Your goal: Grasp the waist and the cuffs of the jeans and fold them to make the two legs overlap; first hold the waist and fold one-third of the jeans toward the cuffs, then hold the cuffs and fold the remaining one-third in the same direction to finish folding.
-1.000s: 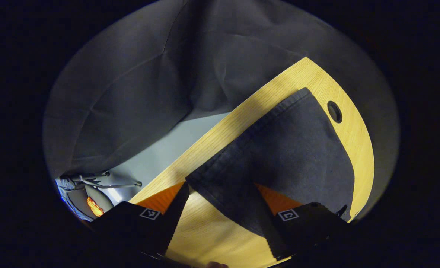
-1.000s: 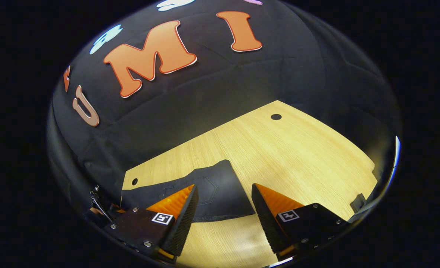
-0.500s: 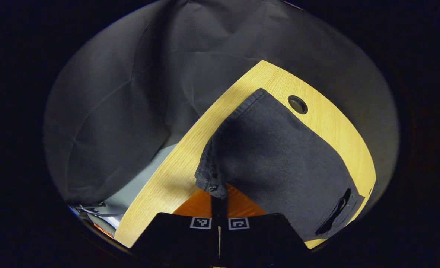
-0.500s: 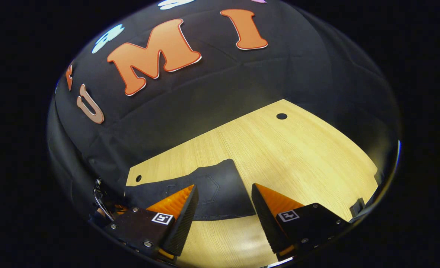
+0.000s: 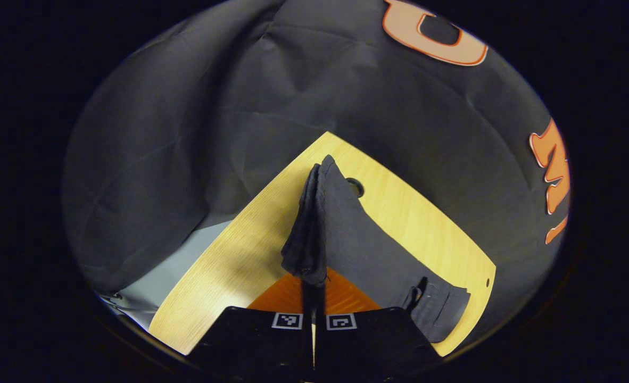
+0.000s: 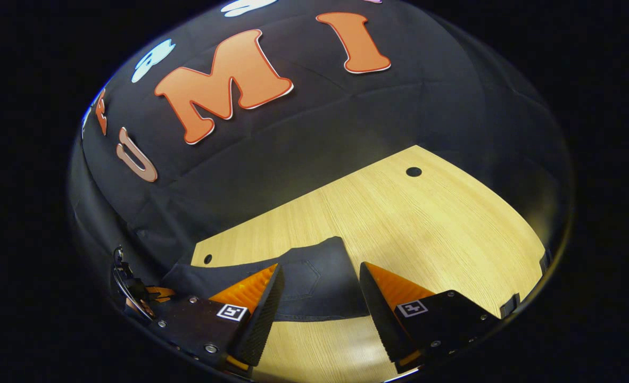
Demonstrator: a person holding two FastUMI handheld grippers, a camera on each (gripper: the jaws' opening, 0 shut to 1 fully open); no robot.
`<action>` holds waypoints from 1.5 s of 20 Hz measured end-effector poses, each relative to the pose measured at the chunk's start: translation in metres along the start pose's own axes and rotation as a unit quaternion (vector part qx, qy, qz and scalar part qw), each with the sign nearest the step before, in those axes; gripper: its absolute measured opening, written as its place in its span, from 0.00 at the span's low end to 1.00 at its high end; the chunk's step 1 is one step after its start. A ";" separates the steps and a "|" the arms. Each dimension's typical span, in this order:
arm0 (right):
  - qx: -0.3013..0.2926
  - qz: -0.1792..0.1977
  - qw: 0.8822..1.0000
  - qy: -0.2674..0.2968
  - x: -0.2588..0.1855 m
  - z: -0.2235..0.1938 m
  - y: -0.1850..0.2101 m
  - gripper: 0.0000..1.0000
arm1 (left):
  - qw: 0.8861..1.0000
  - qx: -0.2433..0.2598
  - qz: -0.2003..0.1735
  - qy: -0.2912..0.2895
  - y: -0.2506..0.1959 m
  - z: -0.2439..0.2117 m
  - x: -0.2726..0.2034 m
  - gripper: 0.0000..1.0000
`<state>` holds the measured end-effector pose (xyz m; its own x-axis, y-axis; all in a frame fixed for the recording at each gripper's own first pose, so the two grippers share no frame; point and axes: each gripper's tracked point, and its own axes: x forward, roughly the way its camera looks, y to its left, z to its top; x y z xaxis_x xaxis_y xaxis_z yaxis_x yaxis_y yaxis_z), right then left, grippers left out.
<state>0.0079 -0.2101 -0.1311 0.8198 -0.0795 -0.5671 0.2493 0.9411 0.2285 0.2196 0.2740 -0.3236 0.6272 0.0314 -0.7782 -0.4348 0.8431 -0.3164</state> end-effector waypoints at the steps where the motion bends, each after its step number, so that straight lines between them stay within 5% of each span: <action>1: -0.002 0.004 1.000 -0.003 0.001 0.003 0.001 0.87 | 1.000 0.000 -0.009 -0.005 -0.004 0.003 -0.006 0.02; 13: -0.027 0.046 0.998 -0.037 -0.006 0.024 0.000 0.98 | 0.990 0.087 -0.099 -0.051 -0.133 0.011 -0.104 0.02; 30: -0.013 0.074 0.996 -0.040 -0.012 0.037 -0.041 0.98 | 0.963 0.199 -0.180 -0.005 -0.317 -0.096 -0.132 0.02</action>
<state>0.0070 -0.2600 -0.1046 0.8852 0.0365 -0.4637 0.1099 0.9523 0.2847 0.2126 -0.0484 -0.1725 0.6984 -0.2983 -0.6506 0.0929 0.9391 -0.3309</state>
